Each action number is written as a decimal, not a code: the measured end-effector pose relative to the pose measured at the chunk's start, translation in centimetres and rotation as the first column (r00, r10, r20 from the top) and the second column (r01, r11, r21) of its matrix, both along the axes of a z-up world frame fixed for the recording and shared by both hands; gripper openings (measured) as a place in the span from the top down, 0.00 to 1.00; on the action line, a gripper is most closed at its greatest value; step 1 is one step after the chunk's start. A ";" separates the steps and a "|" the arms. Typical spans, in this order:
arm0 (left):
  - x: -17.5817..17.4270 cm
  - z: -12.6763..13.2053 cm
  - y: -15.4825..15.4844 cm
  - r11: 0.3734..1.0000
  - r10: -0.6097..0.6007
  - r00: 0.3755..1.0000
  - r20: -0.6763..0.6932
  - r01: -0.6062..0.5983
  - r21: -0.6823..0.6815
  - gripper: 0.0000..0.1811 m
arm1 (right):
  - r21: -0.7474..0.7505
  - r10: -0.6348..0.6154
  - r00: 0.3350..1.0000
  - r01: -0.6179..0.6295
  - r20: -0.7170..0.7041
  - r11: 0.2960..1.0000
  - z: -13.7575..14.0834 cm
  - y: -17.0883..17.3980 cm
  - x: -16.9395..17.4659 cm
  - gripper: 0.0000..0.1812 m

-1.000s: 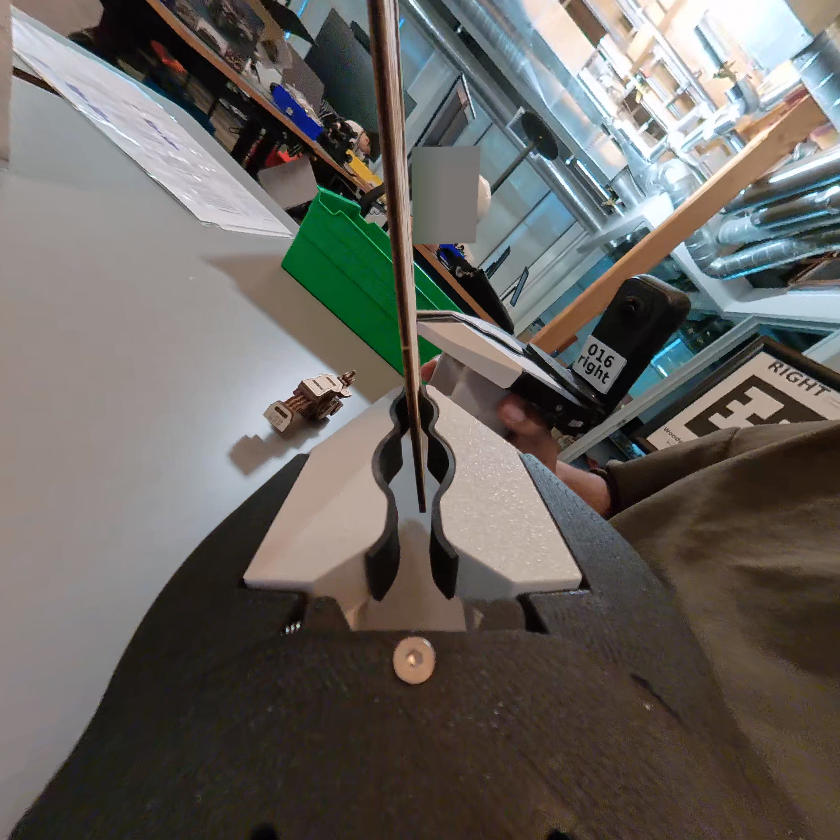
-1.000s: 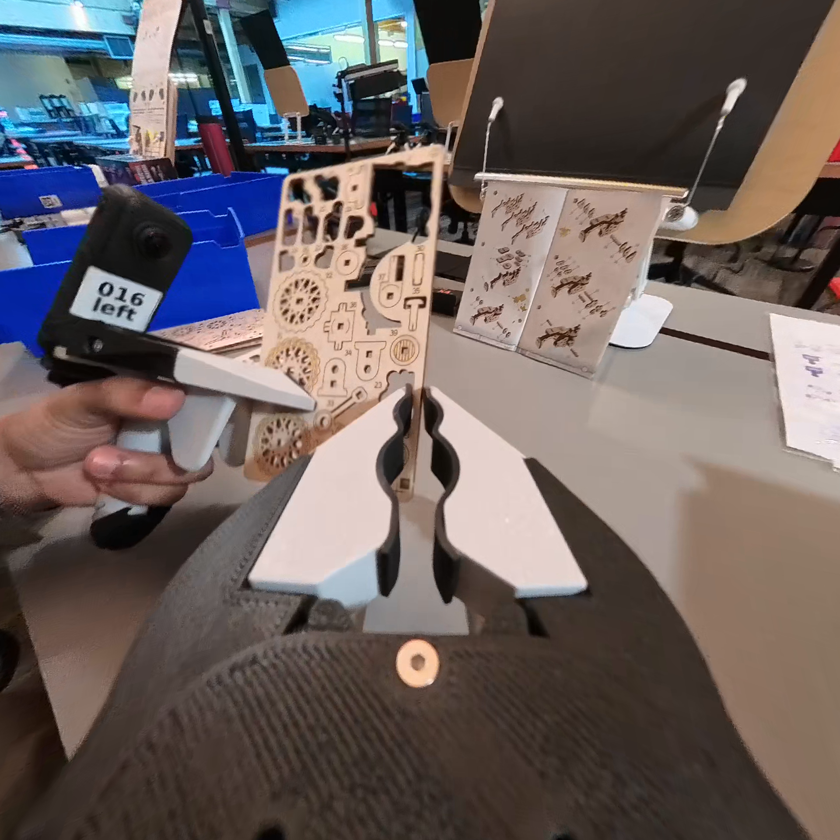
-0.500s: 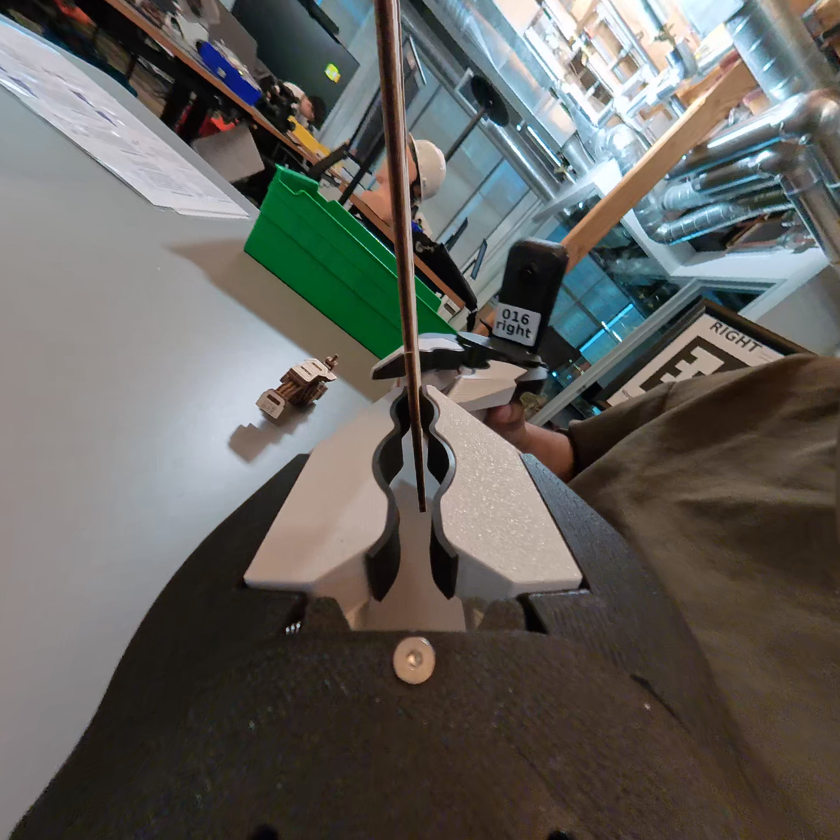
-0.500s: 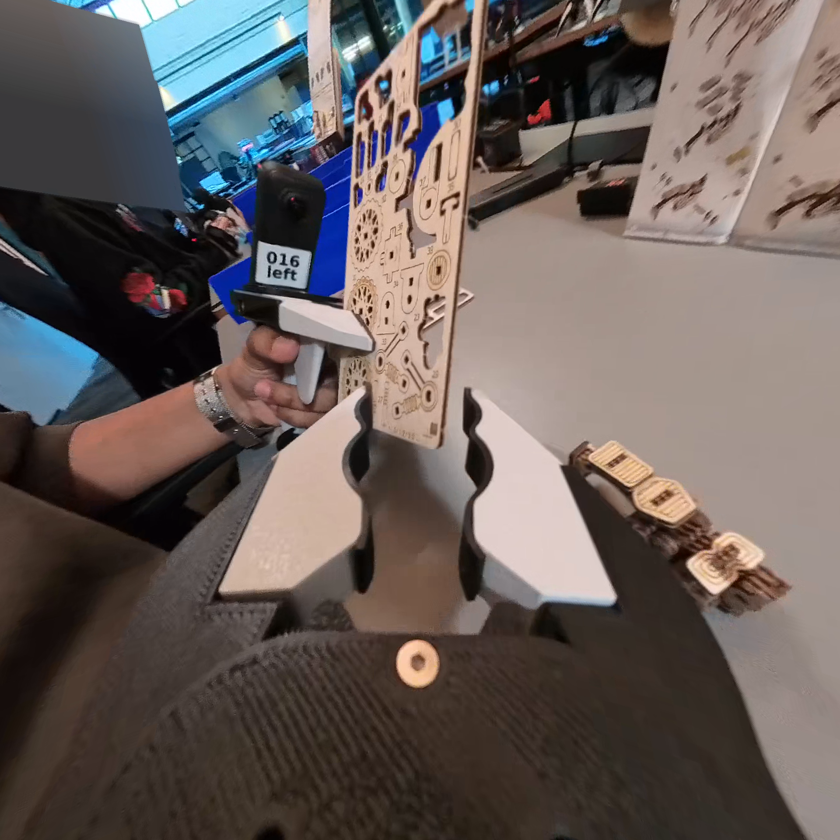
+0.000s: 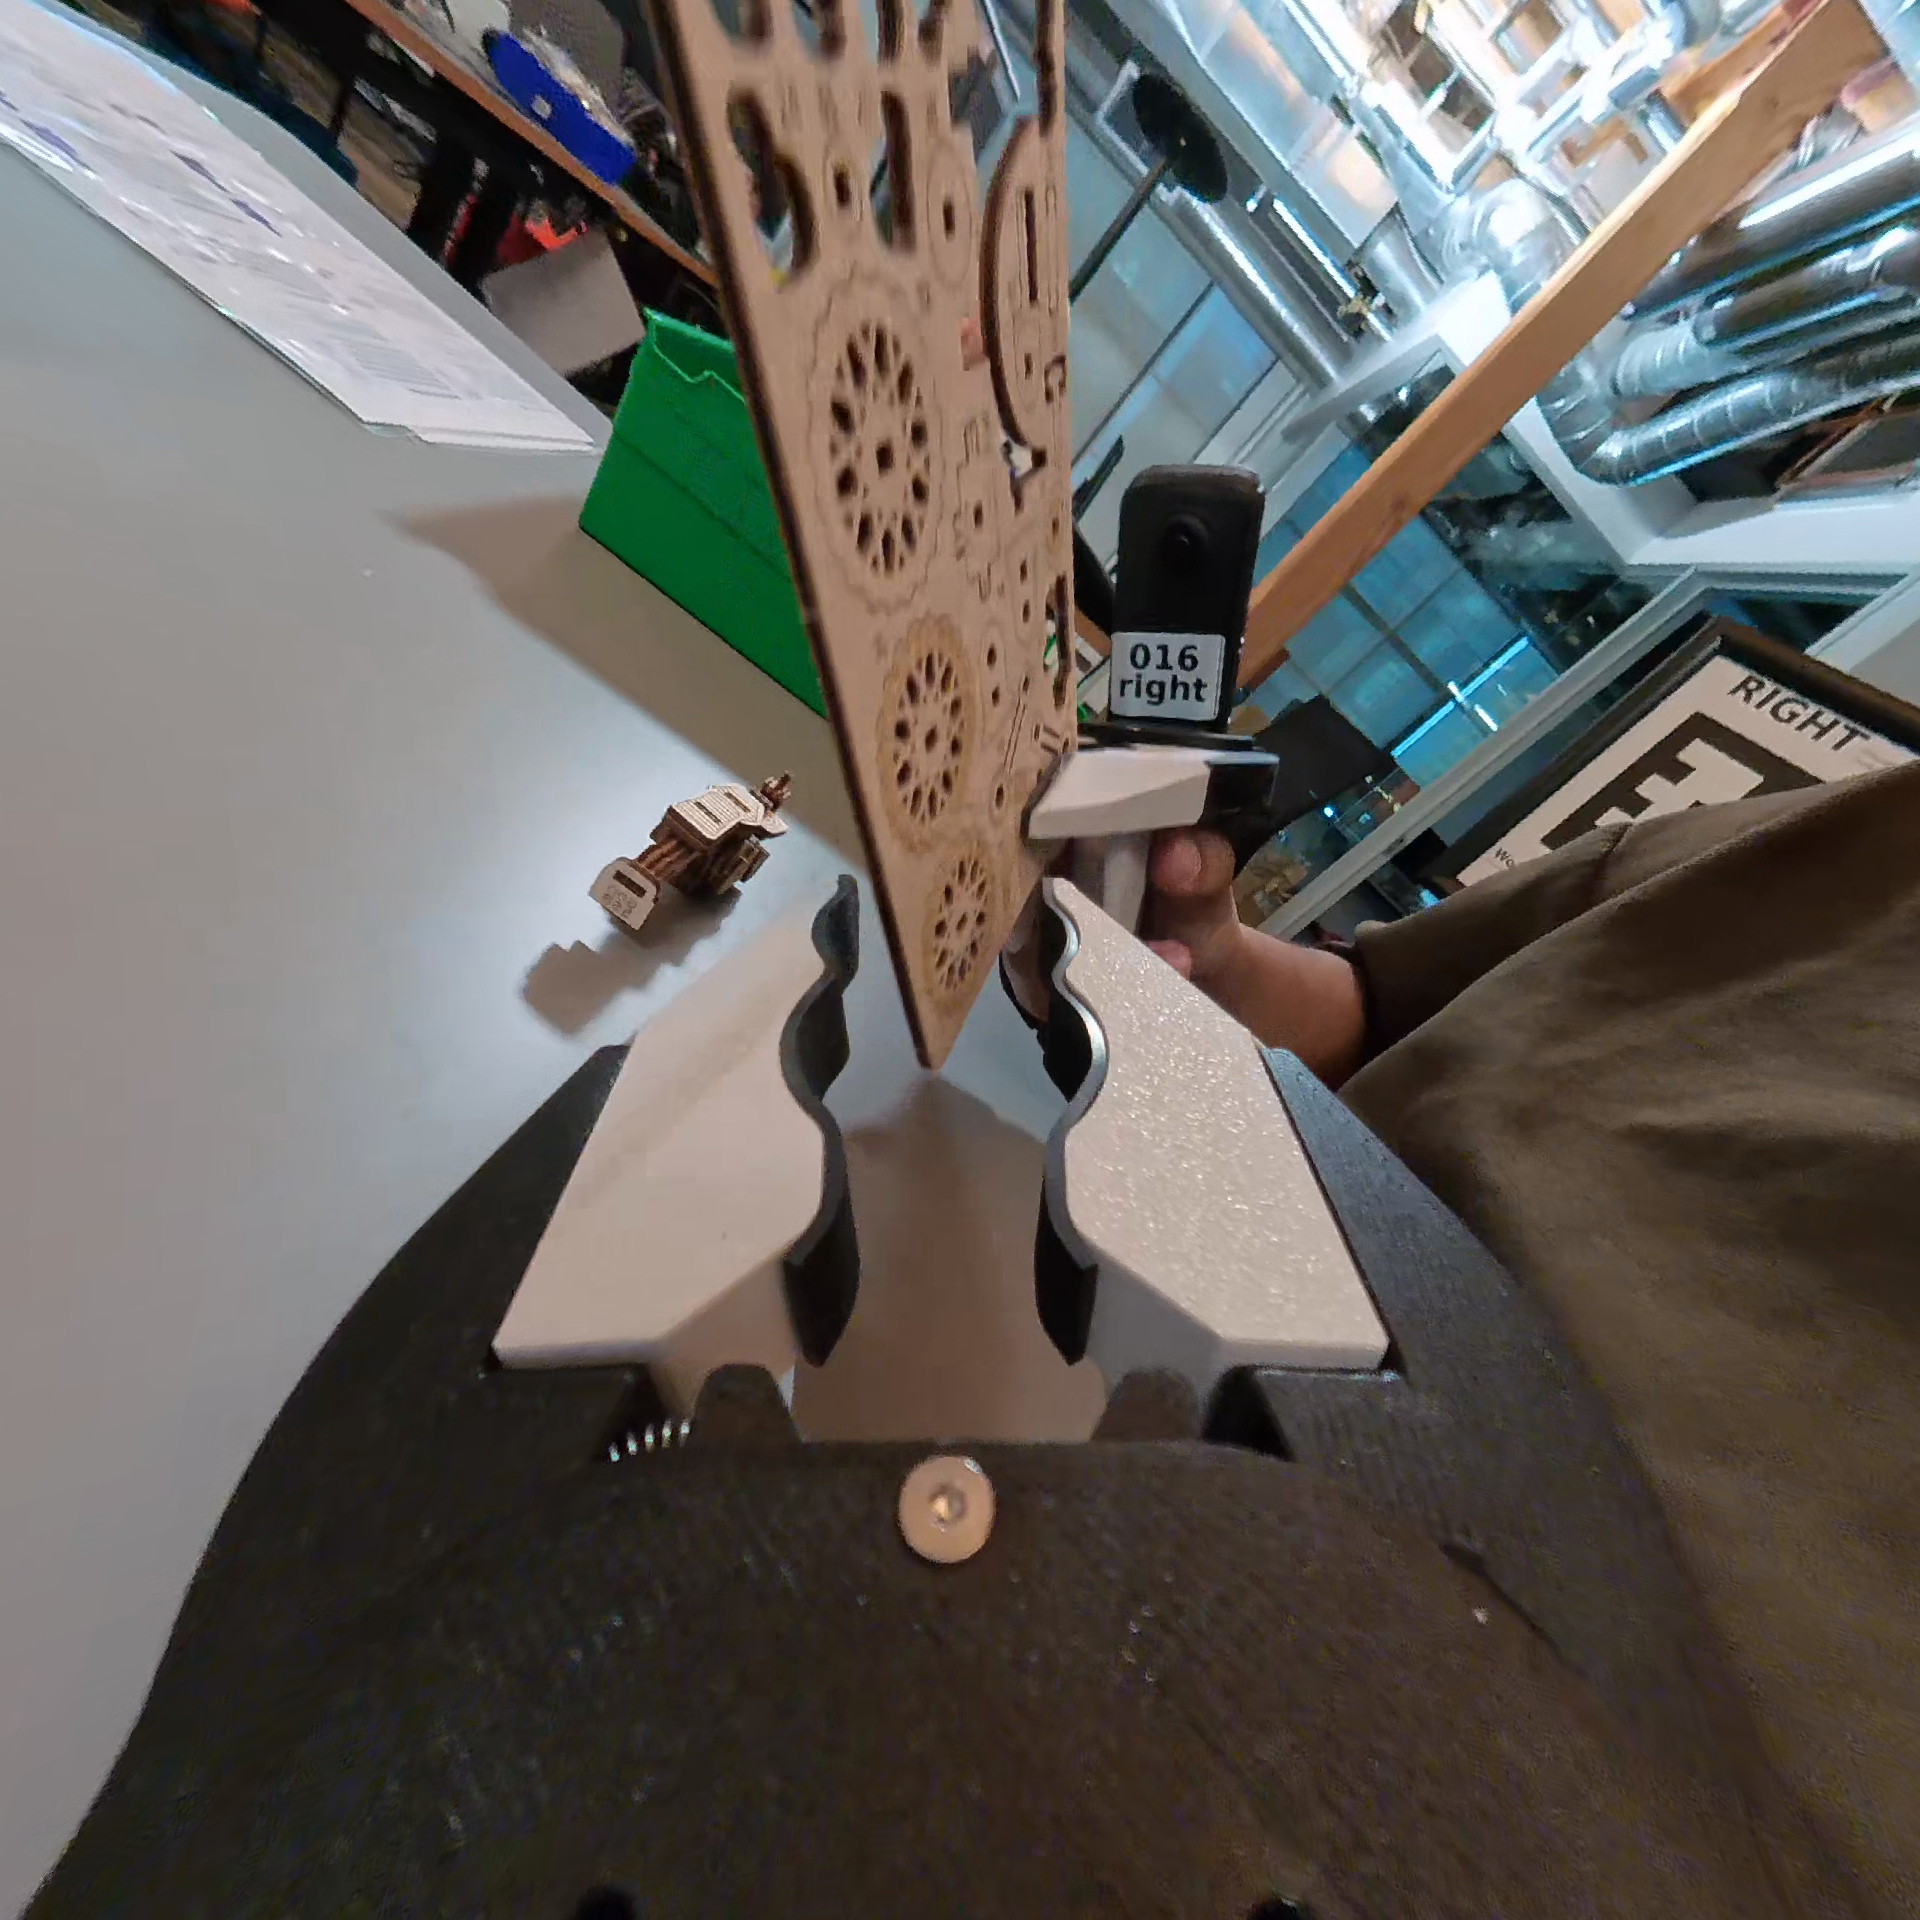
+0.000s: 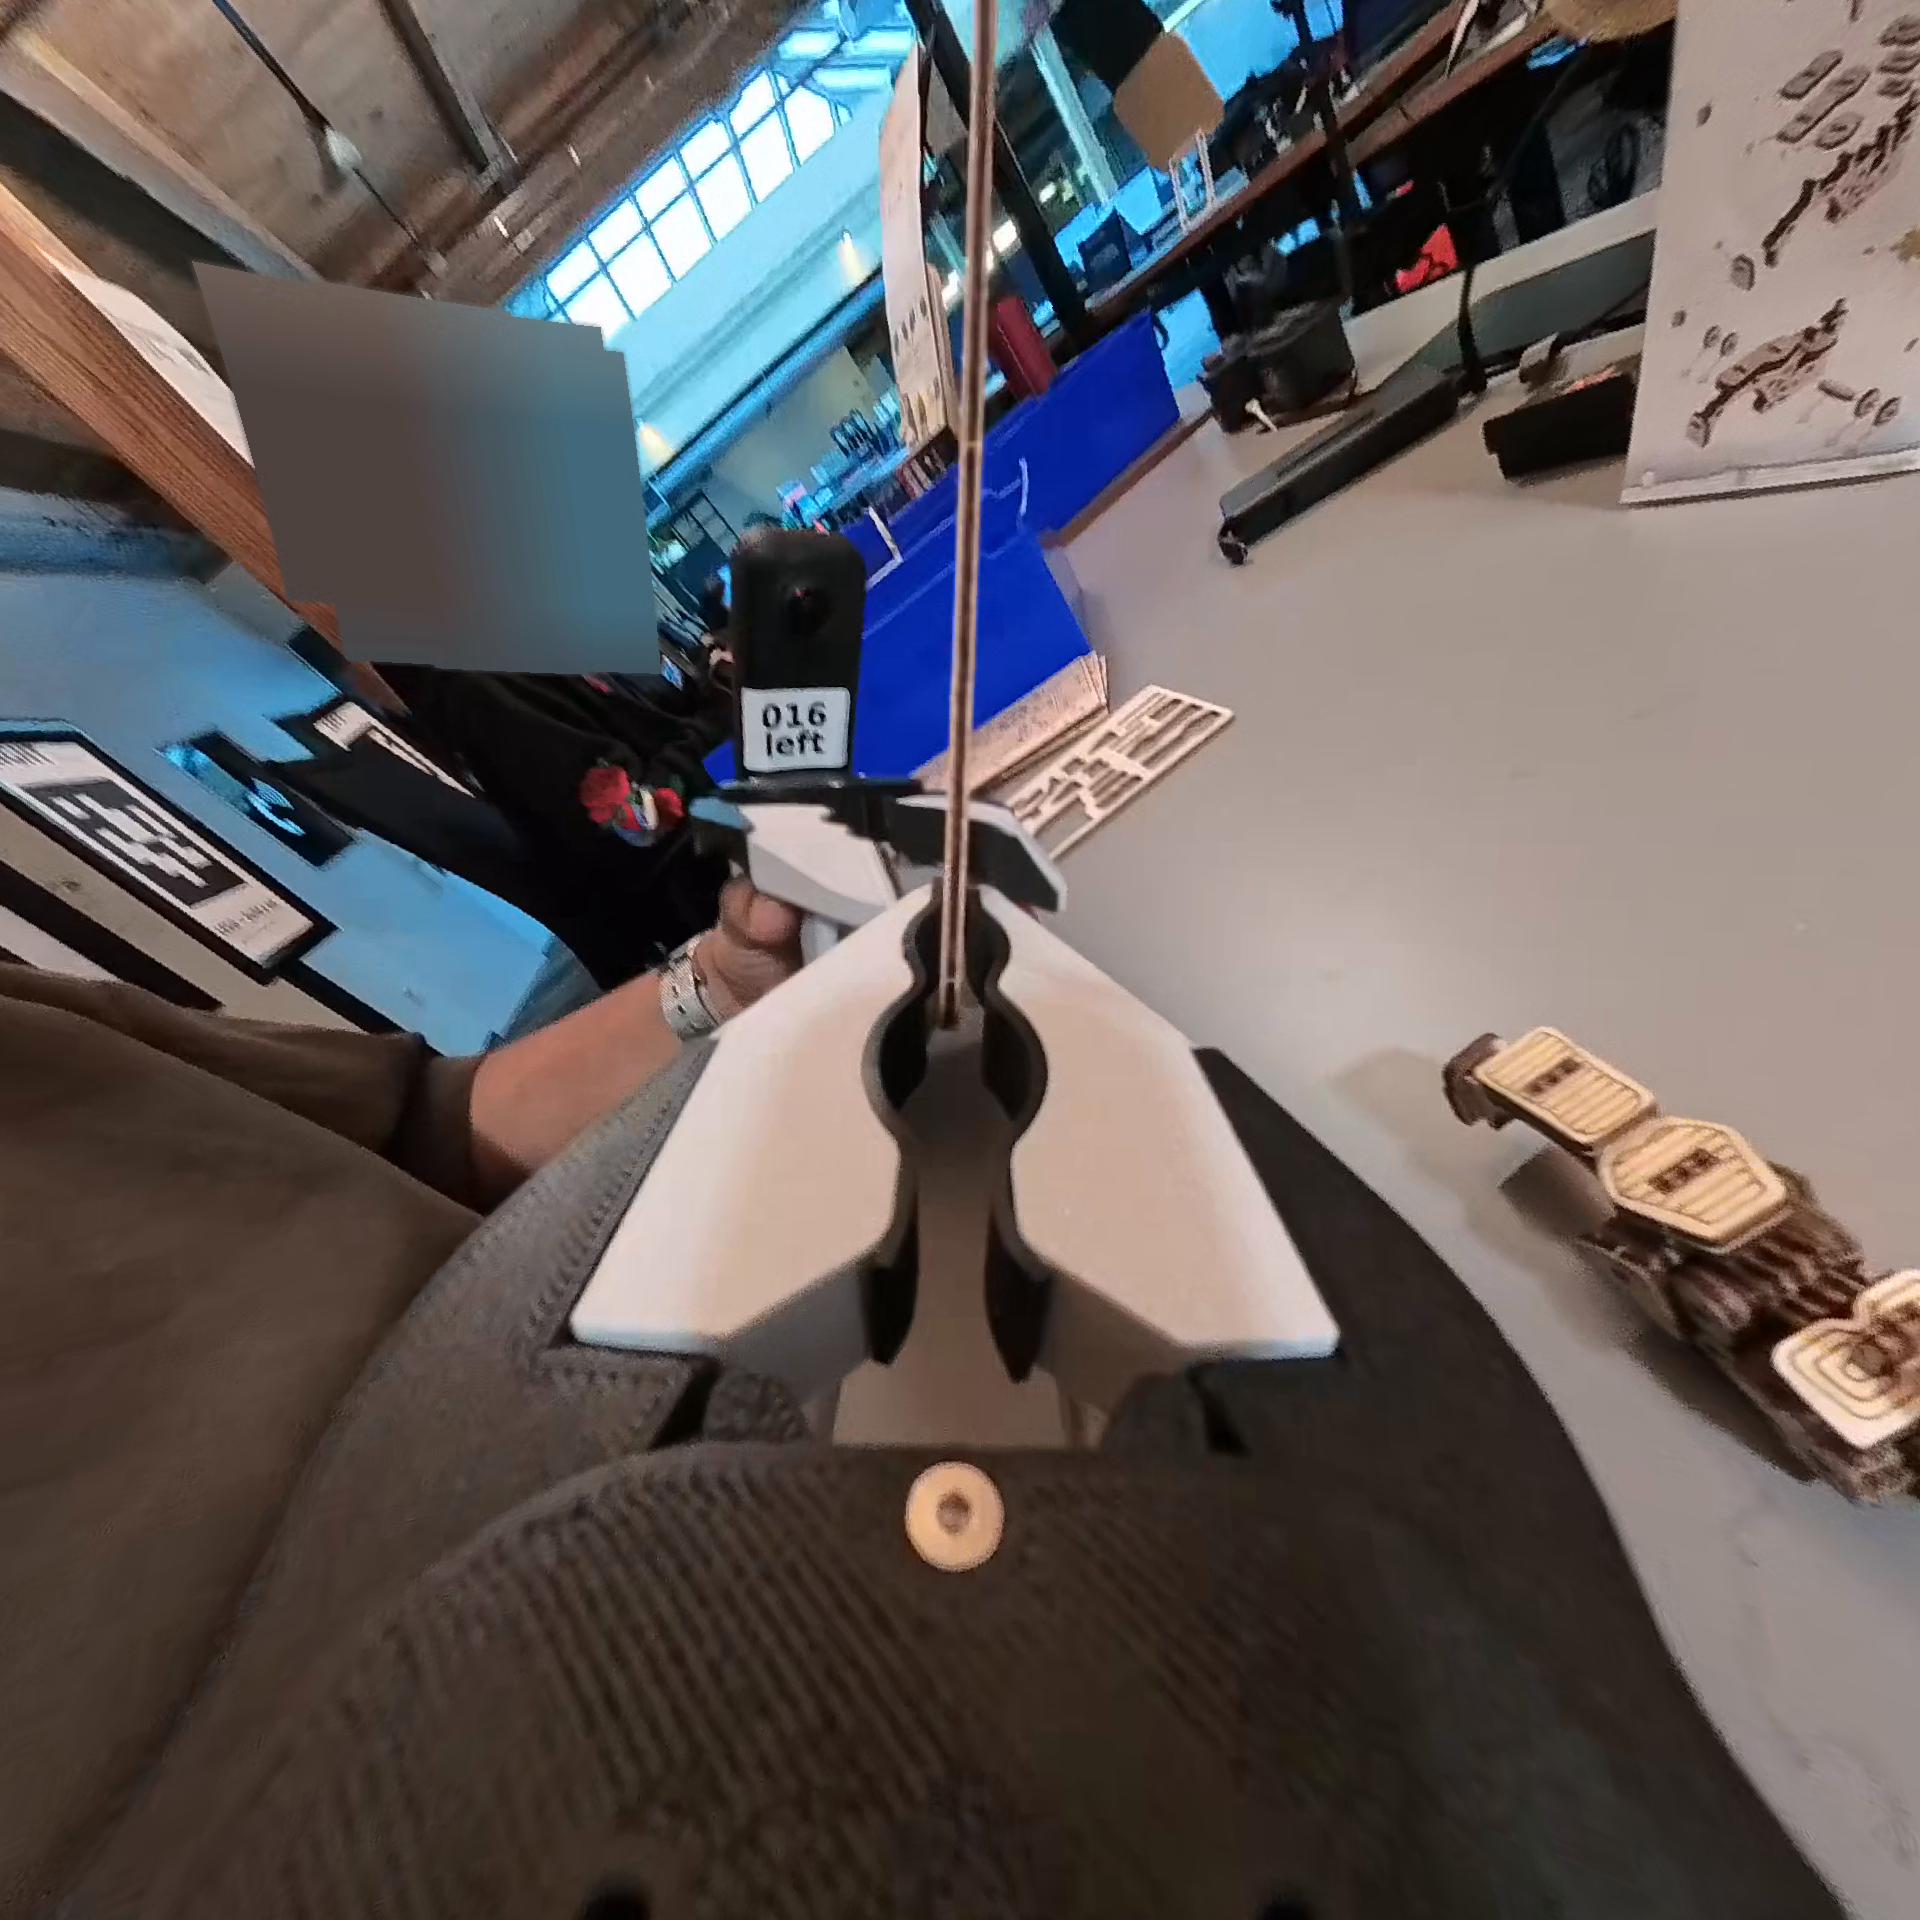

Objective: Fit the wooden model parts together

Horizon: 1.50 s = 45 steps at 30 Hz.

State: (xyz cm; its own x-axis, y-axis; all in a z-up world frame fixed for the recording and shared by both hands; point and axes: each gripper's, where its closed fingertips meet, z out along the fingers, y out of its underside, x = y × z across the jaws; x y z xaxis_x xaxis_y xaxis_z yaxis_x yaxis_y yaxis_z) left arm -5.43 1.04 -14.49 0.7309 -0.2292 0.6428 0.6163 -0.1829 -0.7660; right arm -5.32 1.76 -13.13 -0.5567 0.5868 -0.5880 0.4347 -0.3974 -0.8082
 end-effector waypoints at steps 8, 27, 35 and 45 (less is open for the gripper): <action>0.8 0.8 -0.1 0.998 -0.042 0.999 0.005 0.041 0.051 0.99 | -0.152 0.013 0.999 -0.007 0.037 0.988 0.3 0.3 -0.2 0.98; 0.4 0.5 -0.5 0.999 -0.035 0.999 -0.021 0.036 0.033 1.00 | 0.023 0.032 0.999 -0.033 0.017 0.999 -0.9 0.2 -0.1 0.92; 0.4 0.5 -0.5 0.999 -0.041 0.999 -0.018 0.042 0.033 1.00 | 0.049 0.043 0.999 -0.044 0.022 0.998 -1.3 -0.2 0.0 0.93; 0.5 0.5 -0.5 0.998 -0.045 0.999 -0.016 0.045 0.032 1.00 | 0.049 0.046 0.999 -0.047 0.022 0.998 -1.3 -0.2 0.0 0.93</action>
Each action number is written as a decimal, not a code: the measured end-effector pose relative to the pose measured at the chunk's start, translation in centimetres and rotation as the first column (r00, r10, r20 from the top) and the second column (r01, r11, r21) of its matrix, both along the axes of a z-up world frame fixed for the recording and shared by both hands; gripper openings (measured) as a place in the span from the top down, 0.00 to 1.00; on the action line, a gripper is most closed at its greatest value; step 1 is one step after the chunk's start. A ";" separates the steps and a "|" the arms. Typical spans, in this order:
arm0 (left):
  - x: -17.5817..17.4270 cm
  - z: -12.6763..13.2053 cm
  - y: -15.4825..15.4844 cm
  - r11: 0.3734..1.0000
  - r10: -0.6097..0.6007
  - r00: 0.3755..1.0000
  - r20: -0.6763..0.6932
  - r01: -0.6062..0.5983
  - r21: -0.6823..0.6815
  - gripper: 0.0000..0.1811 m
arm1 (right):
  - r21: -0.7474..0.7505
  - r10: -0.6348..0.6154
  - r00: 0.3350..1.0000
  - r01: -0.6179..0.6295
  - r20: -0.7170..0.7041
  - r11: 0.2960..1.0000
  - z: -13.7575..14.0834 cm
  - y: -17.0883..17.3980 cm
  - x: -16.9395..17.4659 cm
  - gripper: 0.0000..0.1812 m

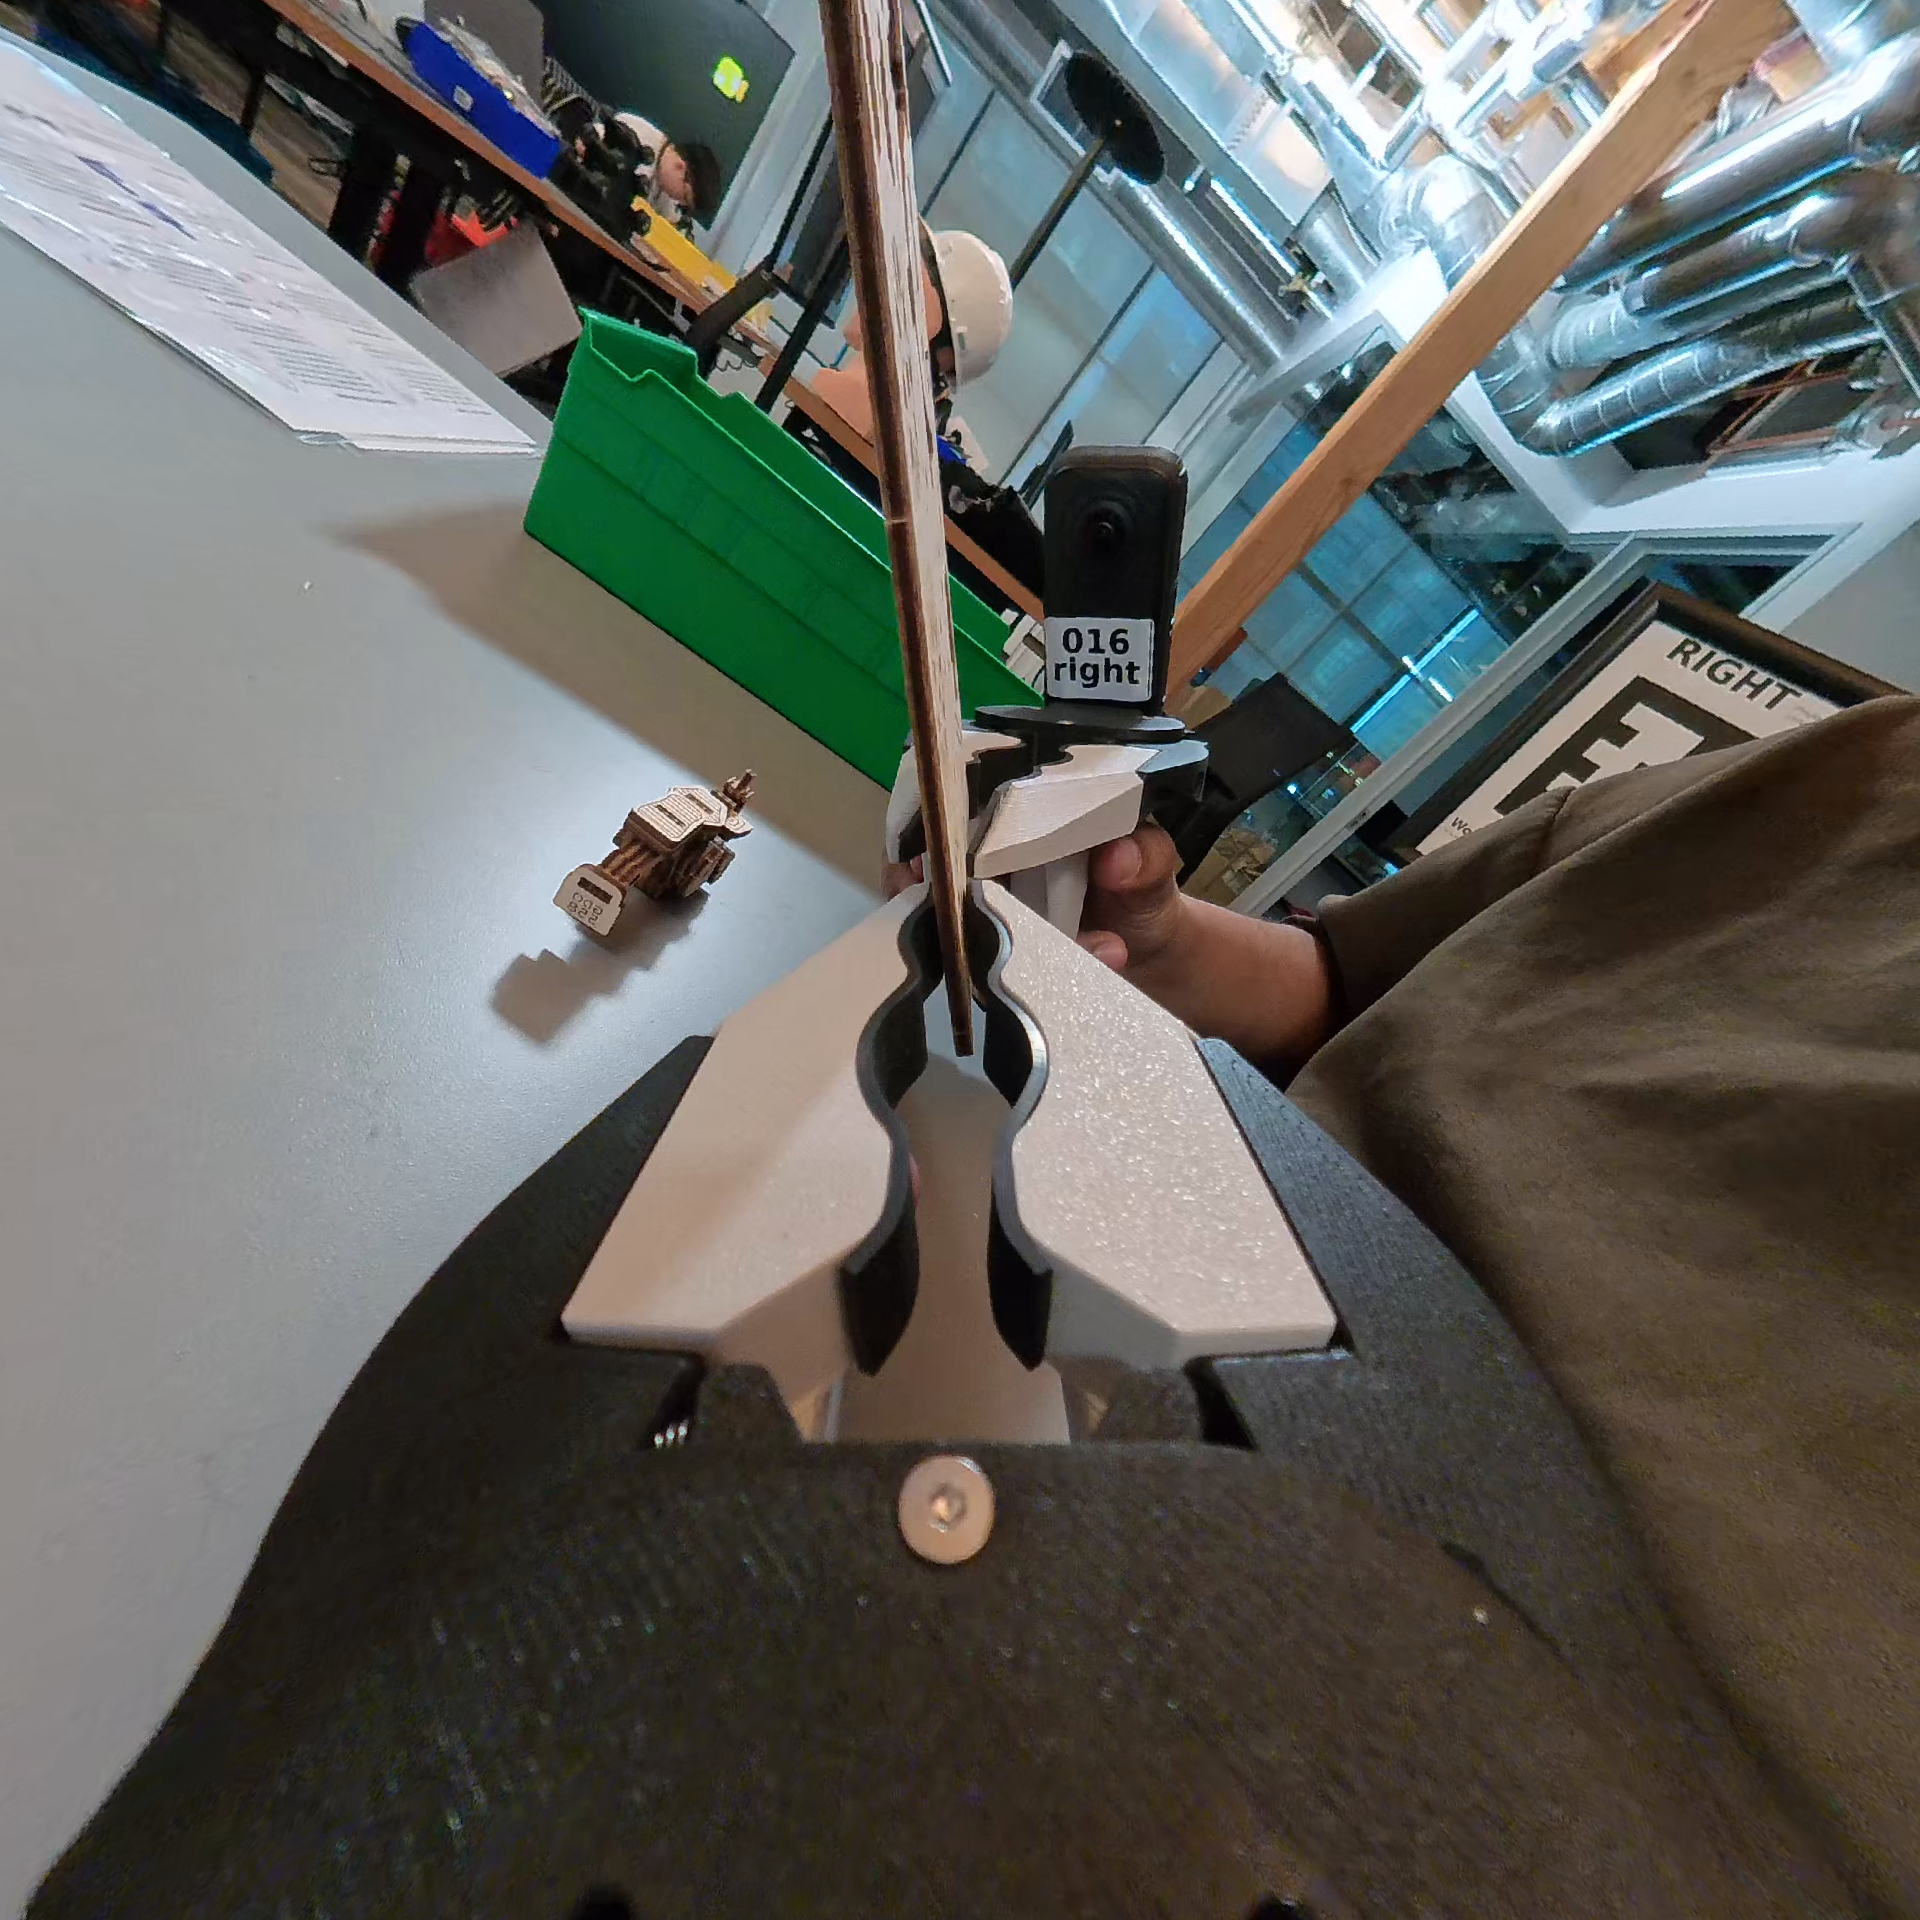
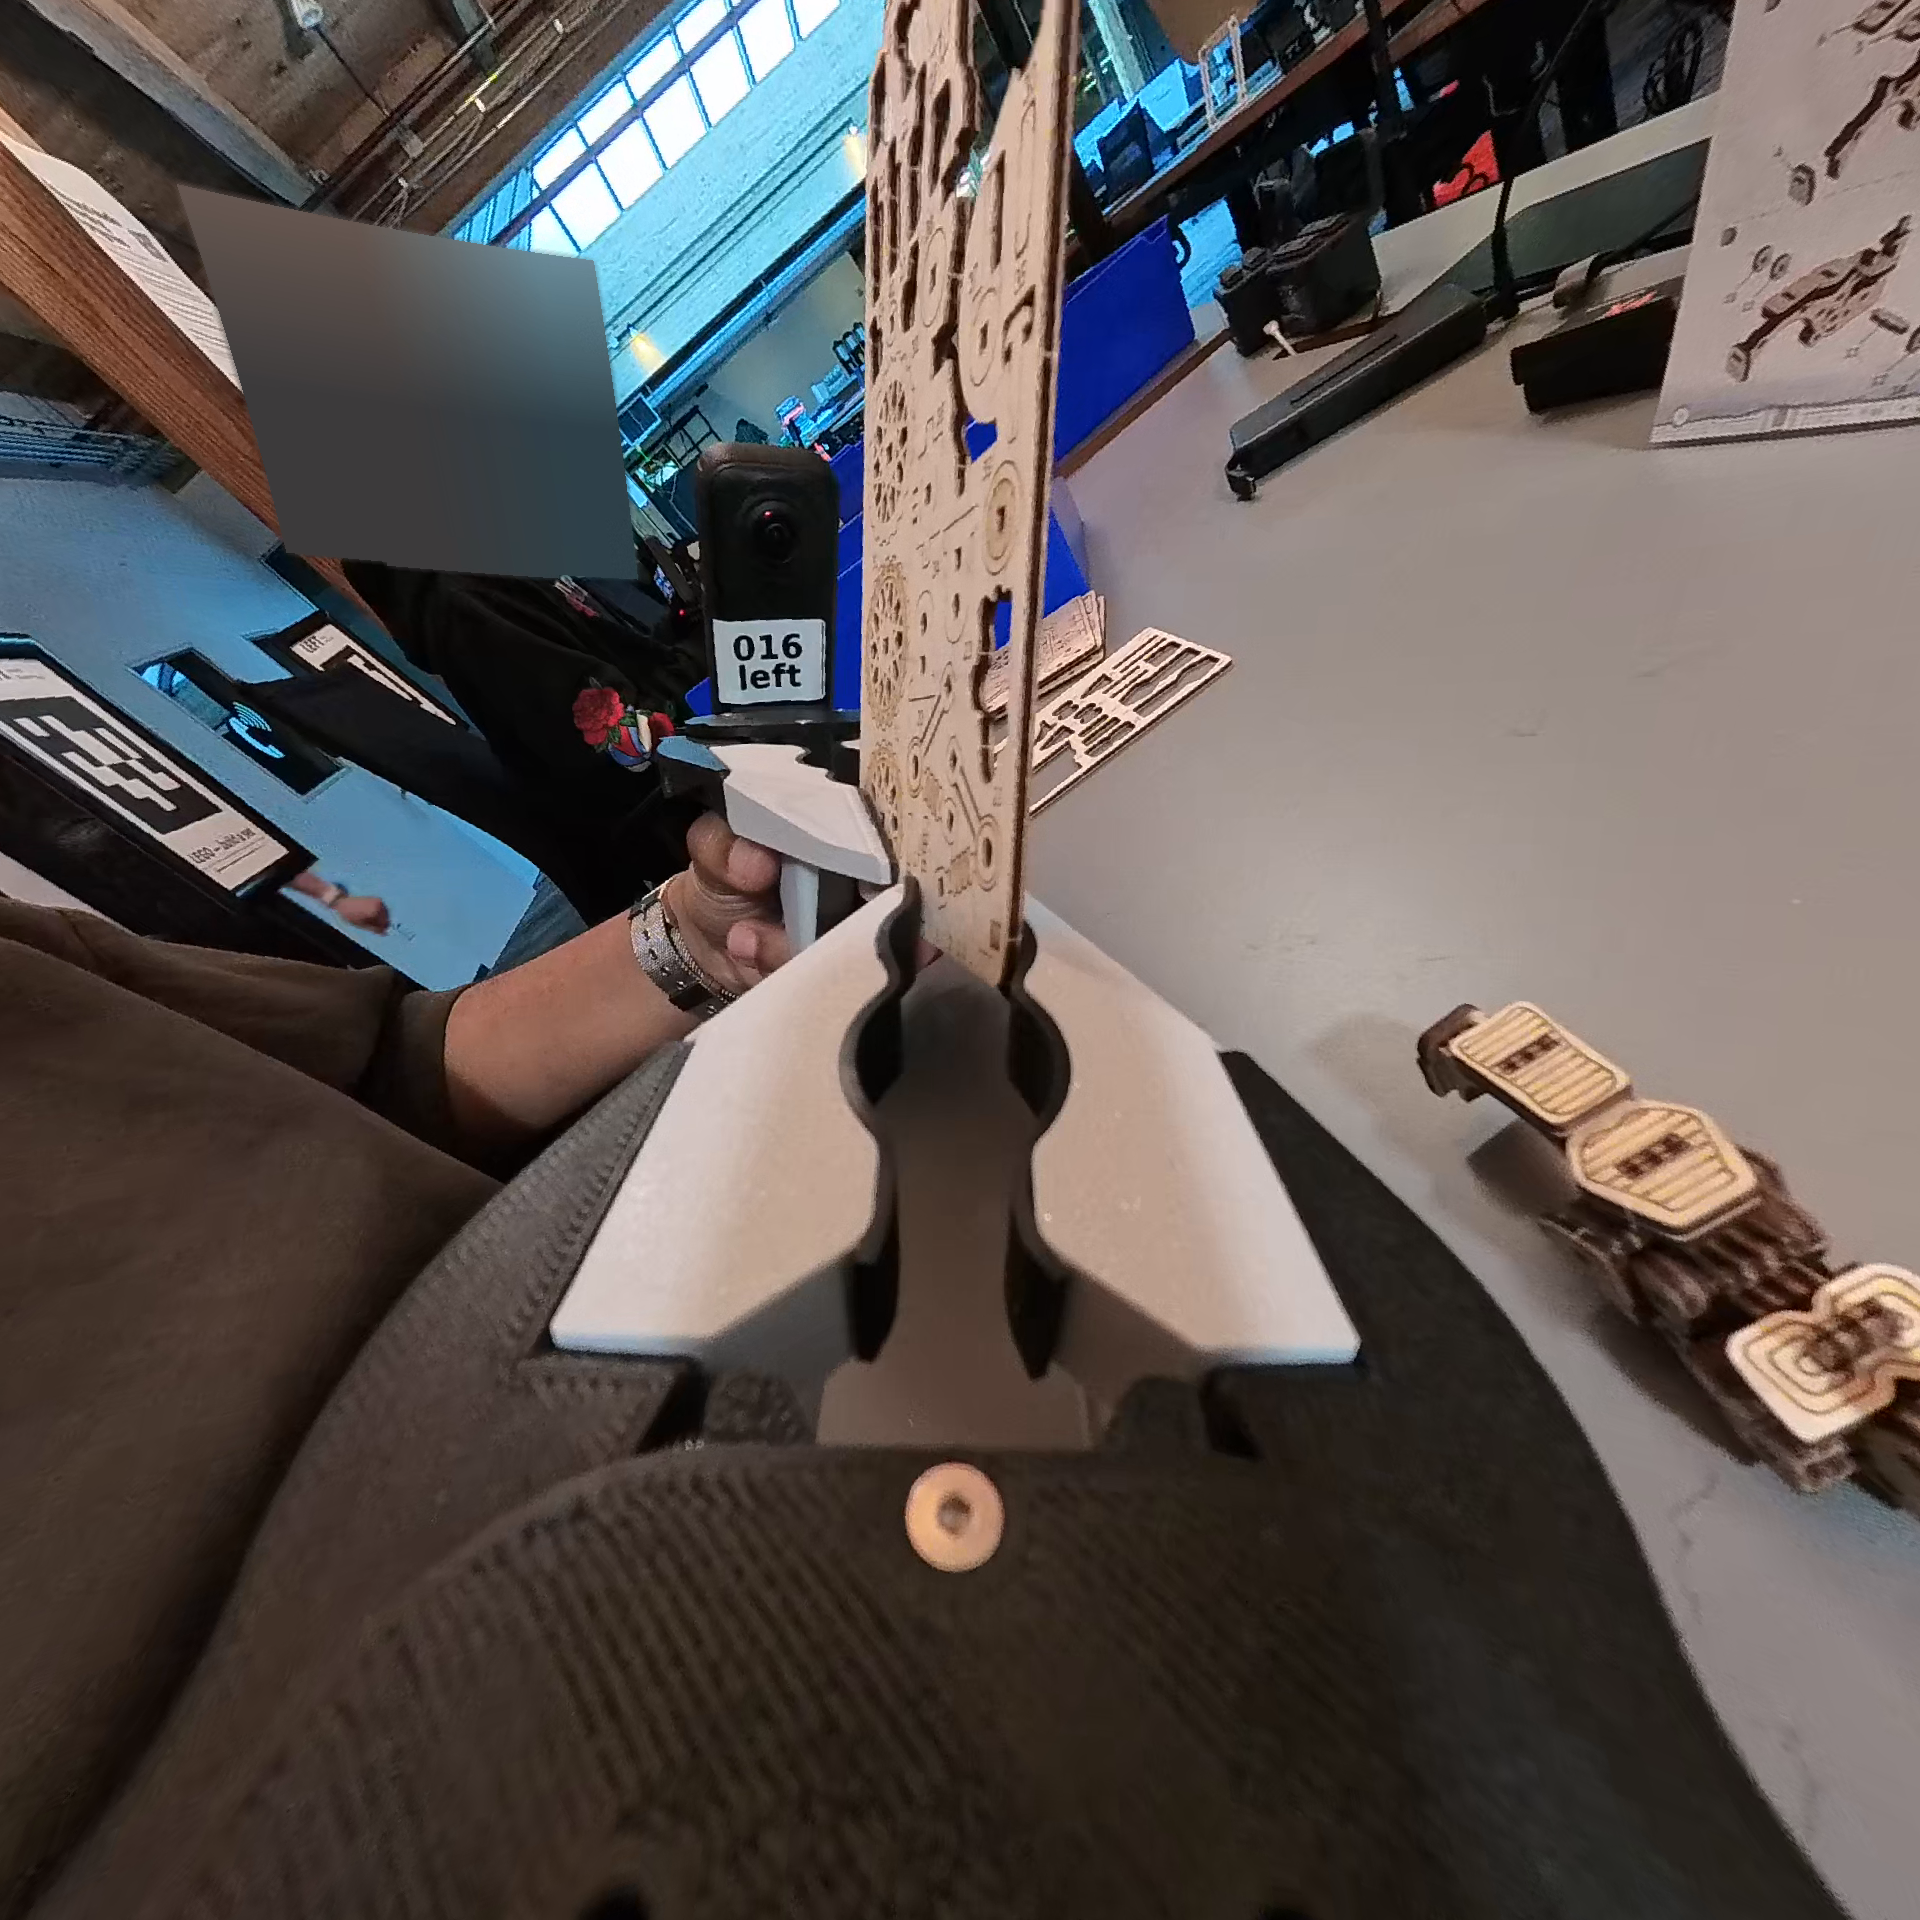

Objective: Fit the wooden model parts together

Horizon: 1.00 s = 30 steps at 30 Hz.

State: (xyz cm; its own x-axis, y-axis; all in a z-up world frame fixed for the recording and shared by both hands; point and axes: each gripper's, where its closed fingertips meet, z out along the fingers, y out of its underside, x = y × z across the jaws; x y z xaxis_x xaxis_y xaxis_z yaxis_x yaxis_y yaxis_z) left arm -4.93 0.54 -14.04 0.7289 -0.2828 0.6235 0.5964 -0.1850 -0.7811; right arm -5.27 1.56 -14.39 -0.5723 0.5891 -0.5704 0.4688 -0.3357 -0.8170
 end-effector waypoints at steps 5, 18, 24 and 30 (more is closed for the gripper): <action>0.0 0.0 0.0 1.000 0.000 1.000 -0.001 0.000 -0.001 1.00 | -0.005 0.000 1.000 0.000 0.001 1.000 0.0 0.0 0.0 0.93; 0.0 -0.2 0.0 1.000 0.002 1.000 -0.011 -0.003 -0.008 1.00 | -0.016 0.002 1.000 -0.001 0.020 1.000 -0.2 0.1 -0.1 0.93; -0.1 -0.1 0.0 1.000 0.002 1.000 -0.007 -0.002 -0.006 1.00 | -0.020 0.002 1.000 -0.001 0.021 1.000 -0.2 0.1 -0.1 0.94; -0.1 0.0 -0.1 1.000 -0.002 1.000 0.003 0.002 0.004 1.00 | -0.013 0.003 1.000 -0.003 0.007 1.000 0.0 0.0 0.0 0.94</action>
